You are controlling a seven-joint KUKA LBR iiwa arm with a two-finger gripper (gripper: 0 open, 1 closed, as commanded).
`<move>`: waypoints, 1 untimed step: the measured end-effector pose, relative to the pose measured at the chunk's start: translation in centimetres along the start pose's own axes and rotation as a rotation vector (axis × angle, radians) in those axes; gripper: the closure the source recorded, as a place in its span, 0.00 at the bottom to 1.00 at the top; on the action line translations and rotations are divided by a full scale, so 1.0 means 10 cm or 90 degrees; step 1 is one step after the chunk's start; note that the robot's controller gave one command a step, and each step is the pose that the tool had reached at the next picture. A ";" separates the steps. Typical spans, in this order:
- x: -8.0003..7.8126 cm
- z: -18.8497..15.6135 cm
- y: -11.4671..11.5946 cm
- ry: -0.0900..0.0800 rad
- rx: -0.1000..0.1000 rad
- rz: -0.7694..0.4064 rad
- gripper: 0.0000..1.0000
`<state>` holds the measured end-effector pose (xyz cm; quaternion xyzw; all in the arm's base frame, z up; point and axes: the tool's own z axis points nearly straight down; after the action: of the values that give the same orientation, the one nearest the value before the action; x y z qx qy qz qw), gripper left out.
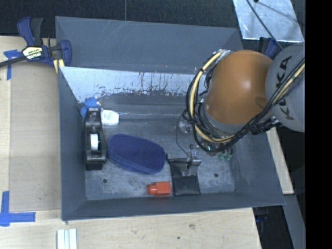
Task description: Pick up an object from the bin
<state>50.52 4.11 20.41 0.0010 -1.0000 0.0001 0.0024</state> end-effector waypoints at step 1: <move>0.17 1.37 -0.46 -0.005 0.000 -0.057 0.00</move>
Offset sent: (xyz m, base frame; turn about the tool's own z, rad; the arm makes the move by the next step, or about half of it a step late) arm -0.0182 -0.0445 -0.1341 -0.0928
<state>48.73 -0.50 6.70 0.0460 -0.9989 0.0001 -0.0014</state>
